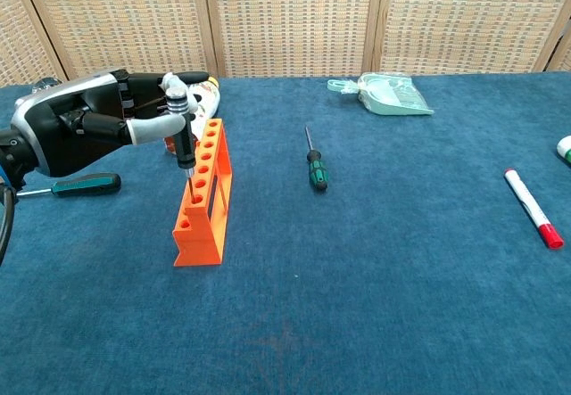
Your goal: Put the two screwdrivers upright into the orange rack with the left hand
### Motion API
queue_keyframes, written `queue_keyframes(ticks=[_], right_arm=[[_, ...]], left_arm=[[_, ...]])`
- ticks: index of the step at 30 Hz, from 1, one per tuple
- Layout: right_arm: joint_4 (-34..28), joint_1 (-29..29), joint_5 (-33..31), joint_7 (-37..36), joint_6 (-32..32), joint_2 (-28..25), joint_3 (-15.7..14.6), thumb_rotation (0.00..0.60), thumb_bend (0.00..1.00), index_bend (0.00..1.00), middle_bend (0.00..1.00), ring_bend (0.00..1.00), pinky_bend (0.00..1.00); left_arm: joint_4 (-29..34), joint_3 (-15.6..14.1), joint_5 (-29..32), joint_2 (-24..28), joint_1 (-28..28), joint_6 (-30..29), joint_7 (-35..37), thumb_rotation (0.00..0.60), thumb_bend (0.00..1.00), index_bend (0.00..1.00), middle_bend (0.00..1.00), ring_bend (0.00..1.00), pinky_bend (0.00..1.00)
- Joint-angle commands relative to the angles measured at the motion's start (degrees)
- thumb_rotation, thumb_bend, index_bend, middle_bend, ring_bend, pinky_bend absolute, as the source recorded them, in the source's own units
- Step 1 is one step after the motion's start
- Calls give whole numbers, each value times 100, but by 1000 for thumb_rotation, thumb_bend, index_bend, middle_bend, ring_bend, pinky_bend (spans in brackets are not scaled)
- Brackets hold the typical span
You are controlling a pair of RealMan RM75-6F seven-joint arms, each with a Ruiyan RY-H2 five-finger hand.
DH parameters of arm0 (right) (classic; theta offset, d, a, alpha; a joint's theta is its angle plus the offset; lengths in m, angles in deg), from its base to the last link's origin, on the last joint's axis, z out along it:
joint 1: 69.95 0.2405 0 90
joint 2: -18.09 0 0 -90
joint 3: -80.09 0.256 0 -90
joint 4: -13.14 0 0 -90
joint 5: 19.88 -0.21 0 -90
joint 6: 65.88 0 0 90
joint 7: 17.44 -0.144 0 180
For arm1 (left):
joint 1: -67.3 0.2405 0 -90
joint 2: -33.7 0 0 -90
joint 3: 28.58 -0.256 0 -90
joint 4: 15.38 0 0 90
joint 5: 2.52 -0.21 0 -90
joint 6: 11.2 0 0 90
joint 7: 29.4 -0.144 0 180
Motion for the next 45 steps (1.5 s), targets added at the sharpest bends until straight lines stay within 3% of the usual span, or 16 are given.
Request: queue_keyframes(ticks=[1, 36, 42, 45], right_arm=[[-1, 1, 1, 1, 3, 0, 0, 600, 0, 0, 0, 0, 0], [-13, 3, -9, -62, 32, -31, 4, 600, 0, 0, 0, 0, 0], [-17, 2, -5, -67, 28, -34, 4, 600, 0, 0, 0, 0, 0], [-18, 2, -4, -62, 26, -33, 5, 600, 0, 0, 0, 0, 0]], left_arm=[[-82, -31, 2, -59, 16, -6, -70, 600, 492, 686, 0, 0, 0], [-291, -52, 143, -413, -18, 138, -951, 600, 503, 618, 0, 0, 0], [-295, -76, 116, -401, -15, 140, -973, 600, 502, 484, 0, 0, 0], [-297, -102, 60, -376, -14, 116, -969, 600, 437, 359, 0, 0, 0]])
